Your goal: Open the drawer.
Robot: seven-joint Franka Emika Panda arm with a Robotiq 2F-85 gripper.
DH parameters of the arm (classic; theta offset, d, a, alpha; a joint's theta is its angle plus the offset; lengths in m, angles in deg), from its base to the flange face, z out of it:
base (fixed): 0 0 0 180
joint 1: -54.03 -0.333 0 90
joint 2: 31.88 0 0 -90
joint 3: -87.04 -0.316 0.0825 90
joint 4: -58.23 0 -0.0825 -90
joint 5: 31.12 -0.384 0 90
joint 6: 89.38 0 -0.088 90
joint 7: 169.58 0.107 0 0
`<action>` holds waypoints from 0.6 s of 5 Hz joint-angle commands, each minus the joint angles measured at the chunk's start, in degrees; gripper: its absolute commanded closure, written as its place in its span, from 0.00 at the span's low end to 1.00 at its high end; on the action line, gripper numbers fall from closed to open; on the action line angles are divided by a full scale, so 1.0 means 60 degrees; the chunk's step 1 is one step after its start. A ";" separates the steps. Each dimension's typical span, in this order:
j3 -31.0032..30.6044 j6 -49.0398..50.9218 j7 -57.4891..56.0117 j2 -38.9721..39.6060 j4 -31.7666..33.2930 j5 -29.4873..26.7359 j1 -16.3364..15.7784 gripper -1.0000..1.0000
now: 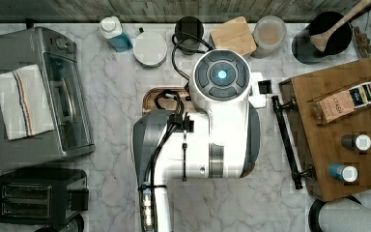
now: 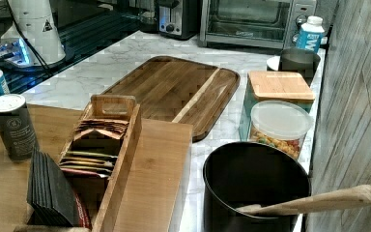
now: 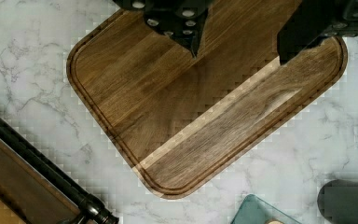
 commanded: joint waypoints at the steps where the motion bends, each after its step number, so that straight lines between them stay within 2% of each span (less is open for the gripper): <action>1: 0.0003 0.0001 -0.0006 -0.0010 0.0036 0.0106 -0.0001 0.00; 2: 0.0004 0.0001 -0.0006 -0.0010 0.0036 0.0106 -0.0003 0.00; 3: 0.0040 -0.0324 -0.1503 -0.0510 0.0878 0.0084 0.0053 0.00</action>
